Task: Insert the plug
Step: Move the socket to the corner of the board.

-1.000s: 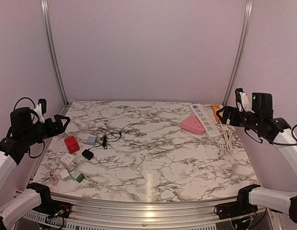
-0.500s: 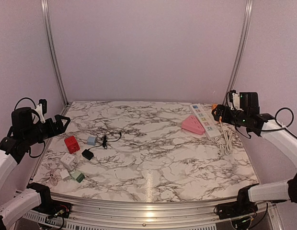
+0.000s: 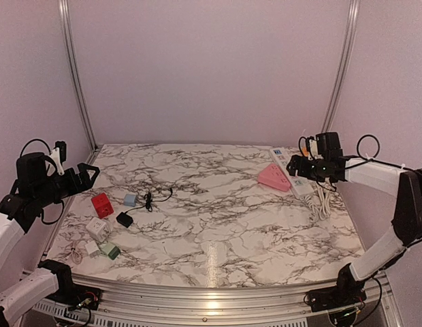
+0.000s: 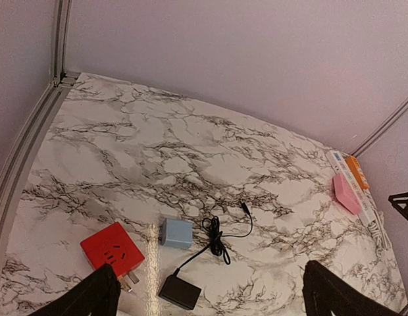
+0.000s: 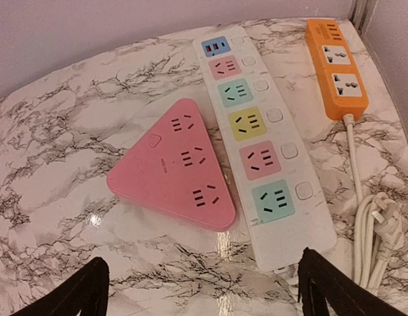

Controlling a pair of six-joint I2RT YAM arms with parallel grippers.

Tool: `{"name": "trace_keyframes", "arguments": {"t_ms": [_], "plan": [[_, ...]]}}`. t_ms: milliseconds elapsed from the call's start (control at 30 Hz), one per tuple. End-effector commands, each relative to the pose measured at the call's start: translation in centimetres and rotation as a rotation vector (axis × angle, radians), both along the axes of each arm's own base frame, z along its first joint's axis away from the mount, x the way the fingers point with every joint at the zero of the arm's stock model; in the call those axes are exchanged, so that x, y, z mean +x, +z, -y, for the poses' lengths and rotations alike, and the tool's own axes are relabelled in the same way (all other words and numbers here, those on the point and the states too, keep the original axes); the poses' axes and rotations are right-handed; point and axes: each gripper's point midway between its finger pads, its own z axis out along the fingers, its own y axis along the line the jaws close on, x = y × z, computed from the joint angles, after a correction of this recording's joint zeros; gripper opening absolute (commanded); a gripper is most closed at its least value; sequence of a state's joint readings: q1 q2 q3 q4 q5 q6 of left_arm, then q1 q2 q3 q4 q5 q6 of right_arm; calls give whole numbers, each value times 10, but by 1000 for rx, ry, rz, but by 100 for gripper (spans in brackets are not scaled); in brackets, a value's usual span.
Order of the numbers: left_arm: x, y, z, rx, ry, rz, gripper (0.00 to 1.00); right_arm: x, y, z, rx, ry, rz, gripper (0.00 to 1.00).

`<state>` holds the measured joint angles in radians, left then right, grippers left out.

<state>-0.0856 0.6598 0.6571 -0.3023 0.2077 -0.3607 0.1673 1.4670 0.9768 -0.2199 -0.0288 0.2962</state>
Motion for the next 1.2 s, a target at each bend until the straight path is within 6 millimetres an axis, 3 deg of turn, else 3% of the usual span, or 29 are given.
{"name": "trace_keyframes", "arguments": {"t_ms": [0,400,633,833,1167], "plan": [[-1,-7,-4,3,20,-24,99,31,20,-13,13,26,76,94],[0,-8,-9,18,42,-27,99,99,-5,-40,-1,70,46,93],[-3,-3,-15,36,71,-9,99,130,-32,-57,13,122,13,93],[-3,-2,-18,44,84,-5,99,142,-50,-71,16,167,-7,94],[-3,-2,-18,37,81,-7,99,147,-84,-73,-3,182,-59,95]]}}
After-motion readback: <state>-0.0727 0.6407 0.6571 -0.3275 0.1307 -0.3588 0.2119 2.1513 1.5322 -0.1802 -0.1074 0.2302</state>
